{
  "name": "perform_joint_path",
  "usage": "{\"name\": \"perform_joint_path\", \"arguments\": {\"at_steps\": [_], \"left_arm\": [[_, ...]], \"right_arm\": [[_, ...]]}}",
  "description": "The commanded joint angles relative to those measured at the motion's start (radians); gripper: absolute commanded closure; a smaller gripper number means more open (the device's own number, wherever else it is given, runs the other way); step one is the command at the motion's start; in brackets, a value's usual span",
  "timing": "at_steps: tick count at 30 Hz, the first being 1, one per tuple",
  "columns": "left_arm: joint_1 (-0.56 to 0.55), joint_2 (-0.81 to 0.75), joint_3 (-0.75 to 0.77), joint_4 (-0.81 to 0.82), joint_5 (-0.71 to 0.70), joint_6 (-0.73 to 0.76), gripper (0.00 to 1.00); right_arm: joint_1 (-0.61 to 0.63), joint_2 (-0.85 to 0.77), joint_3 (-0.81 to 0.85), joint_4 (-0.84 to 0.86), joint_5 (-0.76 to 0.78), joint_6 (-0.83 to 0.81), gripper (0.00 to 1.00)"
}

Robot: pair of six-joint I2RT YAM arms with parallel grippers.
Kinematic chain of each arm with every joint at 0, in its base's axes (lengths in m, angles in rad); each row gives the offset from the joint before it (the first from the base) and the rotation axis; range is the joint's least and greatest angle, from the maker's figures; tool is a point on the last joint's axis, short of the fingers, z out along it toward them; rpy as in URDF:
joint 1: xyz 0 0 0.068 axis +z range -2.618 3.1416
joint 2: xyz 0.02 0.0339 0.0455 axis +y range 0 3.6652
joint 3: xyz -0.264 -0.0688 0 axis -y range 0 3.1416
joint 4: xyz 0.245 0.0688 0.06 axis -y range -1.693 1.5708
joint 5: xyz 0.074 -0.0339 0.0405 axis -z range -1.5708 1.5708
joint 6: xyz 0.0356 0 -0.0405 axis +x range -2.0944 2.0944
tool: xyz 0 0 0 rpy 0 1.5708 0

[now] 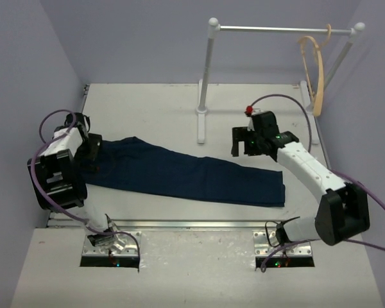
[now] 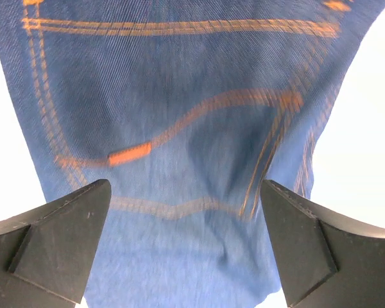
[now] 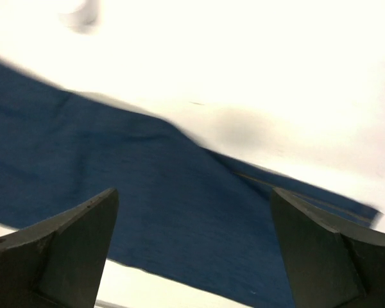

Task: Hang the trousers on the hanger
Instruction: Fold the trousers at the center of the board.

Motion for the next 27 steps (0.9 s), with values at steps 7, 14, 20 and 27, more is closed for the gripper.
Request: {"name": "perform_joint_path", "arguments": {"at_steps": [7,14,20,27], "left_arm": [[-0.064,-0.336,-0.066,0.055,0.074,0.223,0.00],[-0.074,-0.479,-0.139,0.108,0.202,0.372,0.00],[-0.074,-0.501,-0.192,0.149,0.249,0.449,0.00],[-0.073,-0.472,-0.248,0.185,0.269,0.484,0.00]], "right_arm": [[-0.181,0.052,-0.145,-0.010,-0.011,-0.158,0.27],[-0.180,0.179,-0.132,-0.042,-0.040,-0.185,0.51],[-0.121,0.097,-0.193,-0.022,0.056,-0.155,0.98],[0.103,-0.114,-0.273,0.014,0.354,-0.088,1.00]]}}
